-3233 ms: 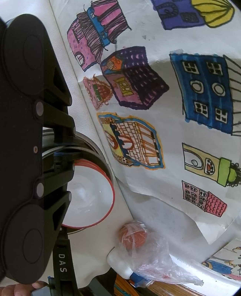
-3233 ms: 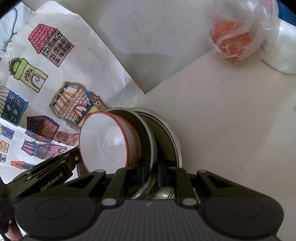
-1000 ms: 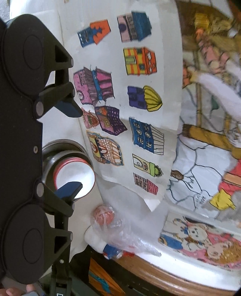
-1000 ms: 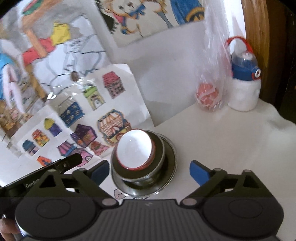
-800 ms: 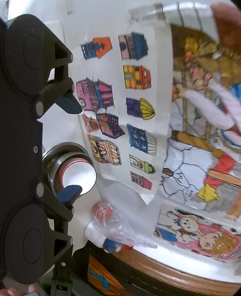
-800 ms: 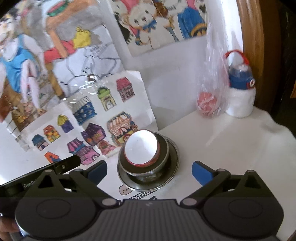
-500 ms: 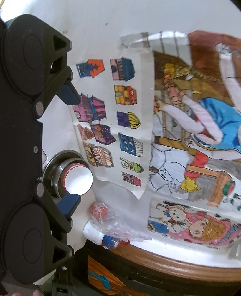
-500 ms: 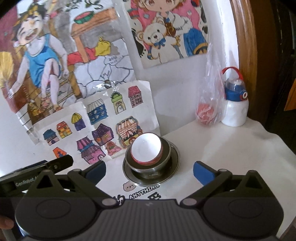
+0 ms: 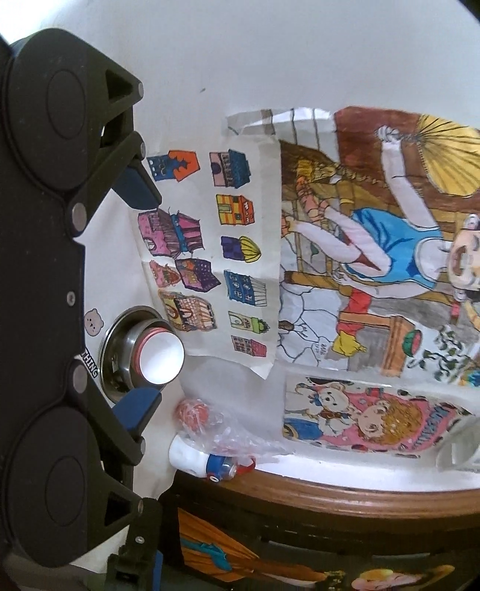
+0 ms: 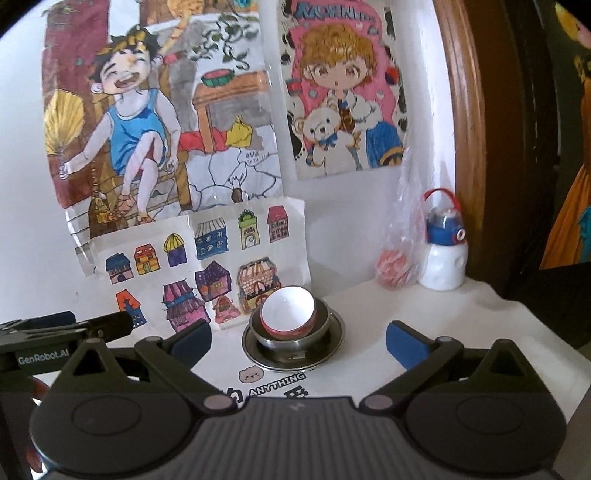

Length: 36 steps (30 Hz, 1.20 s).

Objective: Organize plates and bowls

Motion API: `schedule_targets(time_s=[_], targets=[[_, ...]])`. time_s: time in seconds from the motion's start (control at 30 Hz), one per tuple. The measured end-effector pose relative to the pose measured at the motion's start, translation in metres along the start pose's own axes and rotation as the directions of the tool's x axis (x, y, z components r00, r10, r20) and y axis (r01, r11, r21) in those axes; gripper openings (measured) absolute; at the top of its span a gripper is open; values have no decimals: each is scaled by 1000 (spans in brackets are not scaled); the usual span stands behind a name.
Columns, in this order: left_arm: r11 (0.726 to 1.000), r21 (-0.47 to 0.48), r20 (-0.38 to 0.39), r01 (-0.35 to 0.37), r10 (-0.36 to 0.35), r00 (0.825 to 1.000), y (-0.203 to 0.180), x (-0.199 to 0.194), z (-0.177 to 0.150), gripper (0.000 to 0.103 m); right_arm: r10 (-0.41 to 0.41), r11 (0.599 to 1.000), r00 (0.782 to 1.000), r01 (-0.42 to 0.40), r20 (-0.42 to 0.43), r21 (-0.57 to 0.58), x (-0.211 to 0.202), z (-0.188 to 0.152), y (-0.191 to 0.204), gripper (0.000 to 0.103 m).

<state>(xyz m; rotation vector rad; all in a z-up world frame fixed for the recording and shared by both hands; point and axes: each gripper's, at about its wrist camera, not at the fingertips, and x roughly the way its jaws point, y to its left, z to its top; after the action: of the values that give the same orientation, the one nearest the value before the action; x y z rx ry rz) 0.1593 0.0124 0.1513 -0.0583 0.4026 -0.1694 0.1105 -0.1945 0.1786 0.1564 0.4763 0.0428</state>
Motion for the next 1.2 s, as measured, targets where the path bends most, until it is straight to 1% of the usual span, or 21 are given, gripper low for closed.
schedule_targets(time_s=[0.13,0.23,0.47,0.6,0.77,1.03,1.2], targets=[[1000,21,23,-4,3,1000,-1,-13,-11,102,-7,1000,1000,7,29,-10,-14,-11,3,103],[1000,17,35,-3,3,999,1,-21,-22,102,-2,1000,999,3,44,-22,-19,-22,4,103],[1000,10,36,-14,14,999,6,-27,-47,102,6,1000,998,-4,58,-23,-22,-52,5,103],[1000,-6,22,-15,15,1000,9,-26,-61,102,11,1000,997,-11,70,-14,-23,-70,8,103],[1000,-12,1,-18,18,1000,11,-22,-77,102,7,999,996,-4,90,-35,-25,-86,13,103],[1000,-18,6,-26,26,1000,18,-19,-95,102,-9,998,990,18,142,-58,-32,-103,17,103],[999,-17,-8,-28,28,1000,20,-15,-107,102,-14,999,991,20,132,-41,-27,-115,14,103]])
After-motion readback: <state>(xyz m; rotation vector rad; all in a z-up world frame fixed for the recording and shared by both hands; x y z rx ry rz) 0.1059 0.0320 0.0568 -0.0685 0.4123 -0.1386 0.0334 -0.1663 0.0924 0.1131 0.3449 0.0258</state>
